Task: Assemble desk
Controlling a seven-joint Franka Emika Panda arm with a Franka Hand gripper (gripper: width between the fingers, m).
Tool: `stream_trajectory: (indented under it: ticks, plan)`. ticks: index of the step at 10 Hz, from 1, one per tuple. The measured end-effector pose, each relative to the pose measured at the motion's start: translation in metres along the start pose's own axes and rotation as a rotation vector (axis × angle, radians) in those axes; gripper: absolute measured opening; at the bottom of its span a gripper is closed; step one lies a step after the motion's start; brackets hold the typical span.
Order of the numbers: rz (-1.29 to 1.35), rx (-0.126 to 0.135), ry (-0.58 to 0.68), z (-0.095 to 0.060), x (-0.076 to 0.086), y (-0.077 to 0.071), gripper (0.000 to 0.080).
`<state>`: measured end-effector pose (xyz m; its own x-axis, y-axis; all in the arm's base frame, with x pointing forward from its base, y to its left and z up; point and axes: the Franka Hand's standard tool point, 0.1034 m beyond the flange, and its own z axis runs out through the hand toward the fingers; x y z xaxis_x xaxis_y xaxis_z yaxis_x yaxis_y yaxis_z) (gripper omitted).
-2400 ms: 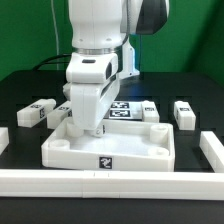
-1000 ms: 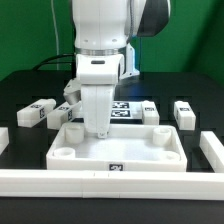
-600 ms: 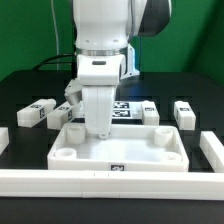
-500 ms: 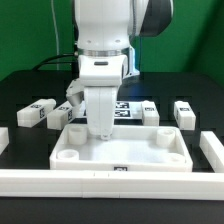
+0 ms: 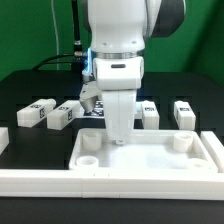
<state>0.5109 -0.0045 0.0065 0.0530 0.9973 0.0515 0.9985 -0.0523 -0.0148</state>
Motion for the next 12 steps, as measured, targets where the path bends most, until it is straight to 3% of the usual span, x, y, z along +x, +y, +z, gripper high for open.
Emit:
stream_trajectory:
  ticks: [3, 7, 8, 9, 10, 11, 12]
  plan:
    - [0.022, 0.022, -0.001, 0.0002, 0.0062, 0.0001, 0.006]
    - [0.025, 0.023, -0.002, 0.0003, 0.0056, 0.0, 0.0061]
    - [0.025, 0.023, -0.002, 0.0003, 0.0055, 0.0, 0.025]
    - [0.025, 0.023, -0.002, 0.0003, 0.0053, 0.0, 0.025]
    - [0.025, 0.023, -0.002, 0.0003, 0.0052, 0.0, 0.0433]
    - [0.026, 0.023, -0.002, 0.0003, 0.0051, 0.0, 0.0565]
    - [0.026, 0.023, -0.002, 0.0003, 0.0051, 0.0, 0.0565]
